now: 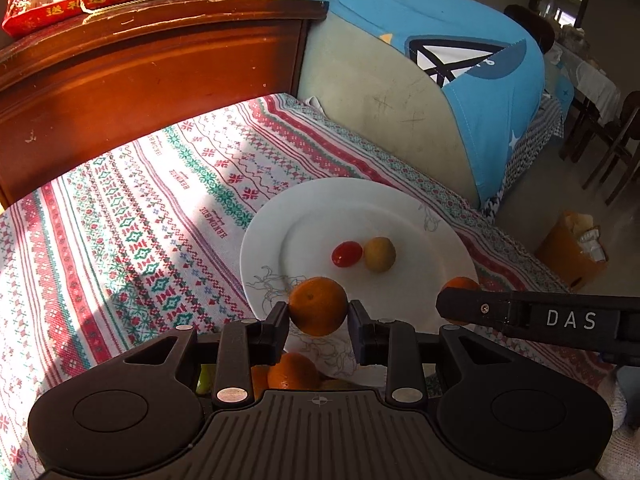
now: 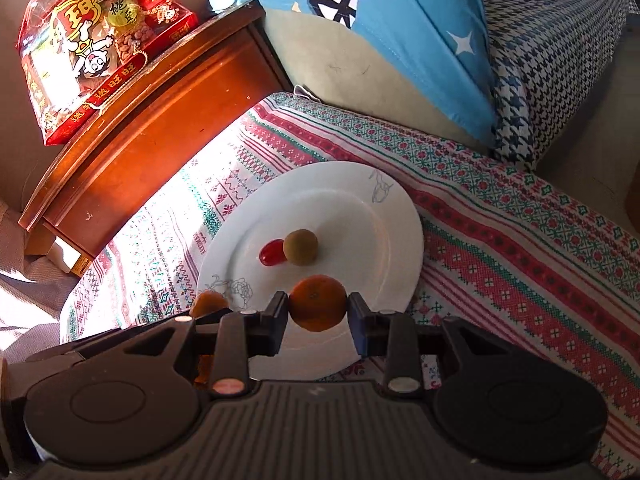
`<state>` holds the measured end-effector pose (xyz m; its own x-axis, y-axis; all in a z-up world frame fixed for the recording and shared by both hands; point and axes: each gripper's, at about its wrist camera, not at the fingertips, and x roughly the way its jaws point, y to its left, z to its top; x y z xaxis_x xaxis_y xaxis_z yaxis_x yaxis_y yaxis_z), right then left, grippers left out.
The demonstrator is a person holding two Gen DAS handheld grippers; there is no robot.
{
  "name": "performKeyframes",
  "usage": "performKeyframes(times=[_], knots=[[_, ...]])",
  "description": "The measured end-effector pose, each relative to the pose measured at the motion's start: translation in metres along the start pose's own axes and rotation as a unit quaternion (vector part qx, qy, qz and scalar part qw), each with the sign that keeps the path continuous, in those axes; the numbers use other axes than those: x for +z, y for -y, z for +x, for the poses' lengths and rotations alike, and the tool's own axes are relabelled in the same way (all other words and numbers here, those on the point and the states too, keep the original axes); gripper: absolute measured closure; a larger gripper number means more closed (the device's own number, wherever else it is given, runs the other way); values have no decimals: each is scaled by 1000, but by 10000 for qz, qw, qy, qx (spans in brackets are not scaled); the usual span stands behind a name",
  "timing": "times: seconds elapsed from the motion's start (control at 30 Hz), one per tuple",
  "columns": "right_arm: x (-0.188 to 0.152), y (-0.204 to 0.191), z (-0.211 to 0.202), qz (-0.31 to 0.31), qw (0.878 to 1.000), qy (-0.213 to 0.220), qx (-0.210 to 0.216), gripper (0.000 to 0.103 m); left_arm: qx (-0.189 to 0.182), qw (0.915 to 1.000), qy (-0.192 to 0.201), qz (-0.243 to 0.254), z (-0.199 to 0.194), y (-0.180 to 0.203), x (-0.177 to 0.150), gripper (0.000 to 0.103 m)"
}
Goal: Organize fruits
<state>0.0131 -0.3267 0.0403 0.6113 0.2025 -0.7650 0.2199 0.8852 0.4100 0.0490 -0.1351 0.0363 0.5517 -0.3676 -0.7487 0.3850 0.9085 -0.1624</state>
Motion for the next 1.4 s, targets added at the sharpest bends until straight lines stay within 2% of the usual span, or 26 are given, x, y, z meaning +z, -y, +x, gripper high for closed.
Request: performKeyframes(times=[0.2,0.47,0.57,0.63,0.8,1.23,1.4], knots=[[3,3,8,108,9999,-19,-64,68,29,10000,-57,49,12,7,0,74],[8,-4,1,-13,9998,206,38,67,49,9999,-57,76,8,12,4,71],[9,-6,-2,-75,9995,295,24,67,51,10000,-46,8,4,8,5,58],[9,-8,-4,-62,9995,302,51,67,92,9999,-37,-26,1,5,6,55],[3,-14,-8,-134,9993,324,120,67,145,9999,66,-68,-13,-3,6,39],[-32,-37,-18,-484,9977,294,382,67,430,9983,362,-183,-54,-32,-6,36],[-46,-37,-23,-313,9978,288,502,67,469,9975,322,-425,-62,-47,-18,31]])
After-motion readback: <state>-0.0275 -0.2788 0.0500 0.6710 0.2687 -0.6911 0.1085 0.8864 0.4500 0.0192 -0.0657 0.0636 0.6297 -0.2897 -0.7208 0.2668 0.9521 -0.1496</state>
